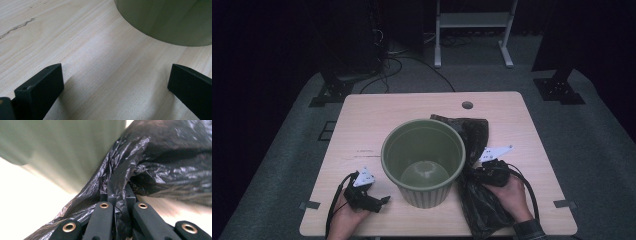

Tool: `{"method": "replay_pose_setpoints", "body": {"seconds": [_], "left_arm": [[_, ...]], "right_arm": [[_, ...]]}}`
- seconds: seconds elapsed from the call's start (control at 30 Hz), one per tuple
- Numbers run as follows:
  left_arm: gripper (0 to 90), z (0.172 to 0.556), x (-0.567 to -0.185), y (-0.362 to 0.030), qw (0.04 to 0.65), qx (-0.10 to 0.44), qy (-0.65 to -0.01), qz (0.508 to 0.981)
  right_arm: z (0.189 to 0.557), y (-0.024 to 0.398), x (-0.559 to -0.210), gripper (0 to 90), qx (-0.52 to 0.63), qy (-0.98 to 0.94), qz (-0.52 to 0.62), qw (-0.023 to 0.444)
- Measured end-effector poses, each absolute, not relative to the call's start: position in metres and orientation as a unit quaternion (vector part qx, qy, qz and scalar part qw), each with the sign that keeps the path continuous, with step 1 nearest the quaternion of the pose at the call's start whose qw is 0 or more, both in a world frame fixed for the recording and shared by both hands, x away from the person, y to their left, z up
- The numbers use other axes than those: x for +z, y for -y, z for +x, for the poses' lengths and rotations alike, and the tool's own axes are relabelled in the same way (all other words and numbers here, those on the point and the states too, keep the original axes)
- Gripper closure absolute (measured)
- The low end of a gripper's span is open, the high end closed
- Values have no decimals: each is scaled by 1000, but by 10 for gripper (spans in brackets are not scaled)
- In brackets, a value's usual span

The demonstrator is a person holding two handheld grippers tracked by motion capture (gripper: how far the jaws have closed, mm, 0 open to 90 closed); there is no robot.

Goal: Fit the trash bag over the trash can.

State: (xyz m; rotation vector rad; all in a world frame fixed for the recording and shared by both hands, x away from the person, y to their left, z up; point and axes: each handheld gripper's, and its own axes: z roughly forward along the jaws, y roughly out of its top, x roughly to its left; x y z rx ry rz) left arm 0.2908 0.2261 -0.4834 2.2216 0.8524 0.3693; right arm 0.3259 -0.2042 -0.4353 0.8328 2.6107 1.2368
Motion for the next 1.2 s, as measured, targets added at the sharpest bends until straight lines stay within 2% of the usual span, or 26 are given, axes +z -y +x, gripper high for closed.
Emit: {"method": "replay_pose_setpoints", "body": {"seconds": [0.8,1.2], "left_arm": [[0,291,-483,-226,358,143,-330,862],[0,291,-483,-226,358,143,-329,862]], "right_arm": [[293,221,-343,888,498,-853,154,5],[291,213,-309,888,519,-846,119,4]]}}
